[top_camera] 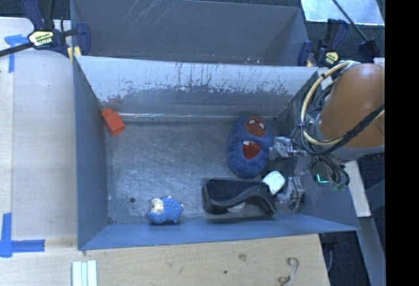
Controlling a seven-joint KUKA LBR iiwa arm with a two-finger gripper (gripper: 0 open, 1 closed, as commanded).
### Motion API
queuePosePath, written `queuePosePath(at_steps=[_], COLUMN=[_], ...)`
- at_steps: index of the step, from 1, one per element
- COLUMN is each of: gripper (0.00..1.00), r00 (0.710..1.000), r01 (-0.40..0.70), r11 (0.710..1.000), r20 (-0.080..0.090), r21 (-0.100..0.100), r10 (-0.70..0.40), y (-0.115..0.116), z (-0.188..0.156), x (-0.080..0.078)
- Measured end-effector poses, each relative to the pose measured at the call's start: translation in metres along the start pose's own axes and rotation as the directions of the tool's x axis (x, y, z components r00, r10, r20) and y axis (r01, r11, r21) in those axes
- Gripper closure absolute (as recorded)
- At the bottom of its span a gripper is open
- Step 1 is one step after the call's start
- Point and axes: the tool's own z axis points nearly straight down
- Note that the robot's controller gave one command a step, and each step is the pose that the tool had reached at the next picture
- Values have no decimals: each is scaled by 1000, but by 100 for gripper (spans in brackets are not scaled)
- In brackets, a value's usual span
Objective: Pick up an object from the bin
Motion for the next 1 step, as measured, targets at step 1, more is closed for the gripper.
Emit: queuePosePath(at_steps=[1], gripper=[0], r00=[995], r01=[-98], r11=[995], r20=[5], r21=[2], r10=[98], y=[4], z=[81], x=[-4])
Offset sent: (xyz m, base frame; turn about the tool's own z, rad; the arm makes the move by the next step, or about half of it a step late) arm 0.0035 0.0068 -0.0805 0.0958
